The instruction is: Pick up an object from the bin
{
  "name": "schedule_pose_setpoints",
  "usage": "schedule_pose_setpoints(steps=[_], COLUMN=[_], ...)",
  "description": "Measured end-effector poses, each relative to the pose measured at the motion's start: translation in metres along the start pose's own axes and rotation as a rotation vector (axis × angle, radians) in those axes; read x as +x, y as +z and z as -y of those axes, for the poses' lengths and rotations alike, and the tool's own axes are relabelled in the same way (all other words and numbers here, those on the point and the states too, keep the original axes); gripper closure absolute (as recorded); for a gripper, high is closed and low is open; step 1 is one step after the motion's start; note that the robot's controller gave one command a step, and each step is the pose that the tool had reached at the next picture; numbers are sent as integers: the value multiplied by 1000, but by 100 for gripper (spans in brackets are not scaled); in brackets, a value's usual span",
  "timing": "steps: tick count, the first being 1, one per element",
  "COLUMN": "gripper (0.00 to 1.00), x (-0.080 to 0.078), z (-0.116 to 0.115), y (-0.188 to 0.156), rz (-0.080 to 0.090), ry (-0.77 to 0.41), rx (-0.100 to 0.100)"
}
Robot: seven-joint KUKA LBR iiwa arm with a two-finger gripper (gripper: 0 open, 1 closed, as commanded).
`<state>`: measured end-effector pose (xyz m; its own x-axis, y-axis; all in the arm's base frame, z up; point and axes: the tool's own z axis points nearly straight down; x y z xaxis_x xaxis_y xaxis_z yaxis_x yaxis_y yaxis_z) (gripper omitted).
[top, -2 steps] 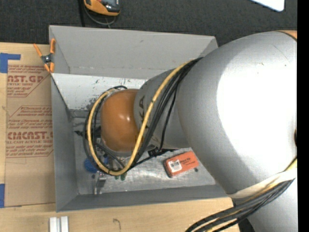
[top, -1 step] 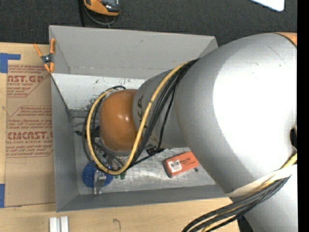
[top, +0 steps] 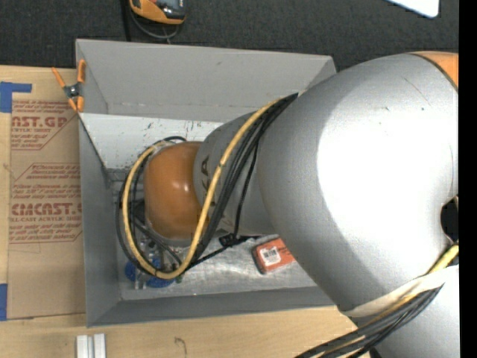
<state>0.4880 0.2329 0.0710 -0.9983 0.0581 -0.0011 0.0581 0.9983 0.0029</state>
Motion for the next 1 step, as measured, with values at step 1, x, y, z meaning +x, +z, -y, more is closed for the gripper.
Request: schedule_pose_setpoints(steps=[1], gripper=[100], x=[0], z=[0], y=[0], rz=[0], ry=[1], rx=[0])
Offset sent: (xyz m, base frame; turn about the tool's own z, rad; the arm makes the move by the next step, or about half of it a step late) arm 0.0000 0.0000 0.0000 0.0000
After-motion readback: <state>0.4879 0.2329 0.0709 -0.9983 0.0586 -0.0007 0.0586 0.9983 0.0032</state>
